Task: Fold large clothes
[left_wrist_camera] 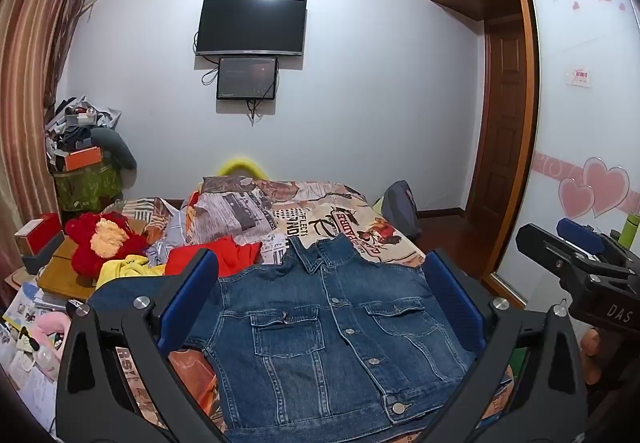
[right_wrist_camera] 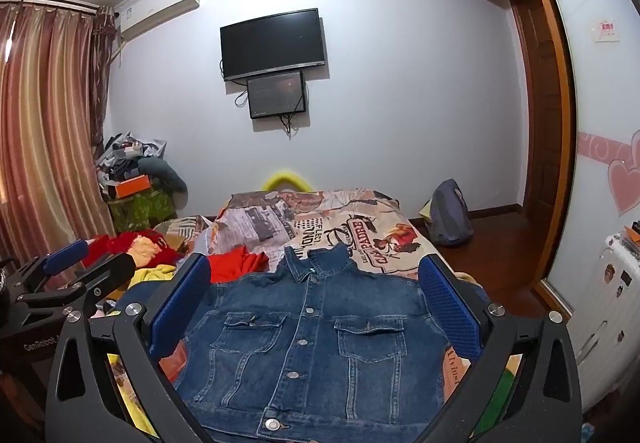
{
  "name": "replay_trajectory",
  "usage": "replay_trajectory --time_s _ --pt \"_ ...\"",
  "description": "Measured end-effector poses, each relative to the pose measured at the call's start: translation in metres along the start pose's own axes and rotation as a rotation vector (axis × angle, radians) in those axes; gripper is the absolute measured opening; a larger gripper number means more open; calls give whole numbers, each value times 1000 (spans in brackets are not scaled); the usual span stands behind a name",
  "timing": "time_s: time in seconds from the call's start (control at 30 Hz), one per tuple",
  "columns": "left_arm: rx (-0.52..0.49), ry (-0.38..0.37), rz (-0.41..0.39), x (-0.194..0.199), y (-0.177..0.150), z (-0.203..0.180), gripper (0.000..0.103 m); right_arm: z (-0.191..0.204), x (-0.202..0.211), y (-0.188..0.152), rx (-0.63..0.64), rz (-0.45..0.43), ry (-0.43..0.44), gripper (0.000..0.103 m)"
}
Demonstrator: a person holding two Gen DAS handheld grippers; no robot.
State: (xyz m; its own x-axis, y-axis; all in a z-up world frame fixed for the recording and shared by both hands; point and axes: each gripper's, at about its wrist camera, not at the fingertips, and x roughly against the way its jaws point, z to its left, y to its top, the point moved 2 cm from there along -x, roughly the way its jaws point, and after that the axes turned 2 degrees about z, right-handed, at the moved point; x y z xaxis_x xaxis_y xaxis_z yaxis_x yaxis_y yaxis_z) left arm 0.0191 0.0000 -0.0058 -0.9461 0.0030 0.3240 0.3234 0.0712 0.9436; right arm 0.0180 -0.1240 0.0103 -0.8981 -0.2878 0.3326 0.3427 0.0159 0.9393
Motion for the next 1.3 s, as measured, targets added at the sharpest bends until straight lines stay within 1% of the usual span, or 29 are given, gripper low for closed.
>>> replay_trajectory --time_s 0.83,0.87,0.93,1.0,1.13,1.17,1.3 --pt "-2 -1 2 3 -1 0 103 2 1 0 -4 6 2 103" --pt "-1 0 2 -5 -4 -4 103 2 1 0 -3 6 1 103" --pt "0 -1 4 -5 -8 -5 103 1 0 -1 -2 8 1 103" --pt "1 0 4 -11 -13 -2 103 1 -1 -1 -3 10 1 103" --pt "1 3 8 -10 -13 3 103 1 -5 -2 -2 18 1 103" --pt "-2 8 15 -11 -5 9 103 0 -6 -1 -1 21 0 103" --pt "5 15 29 -17 -6 13 103 -1 -12 -2 0 35 -1 103"
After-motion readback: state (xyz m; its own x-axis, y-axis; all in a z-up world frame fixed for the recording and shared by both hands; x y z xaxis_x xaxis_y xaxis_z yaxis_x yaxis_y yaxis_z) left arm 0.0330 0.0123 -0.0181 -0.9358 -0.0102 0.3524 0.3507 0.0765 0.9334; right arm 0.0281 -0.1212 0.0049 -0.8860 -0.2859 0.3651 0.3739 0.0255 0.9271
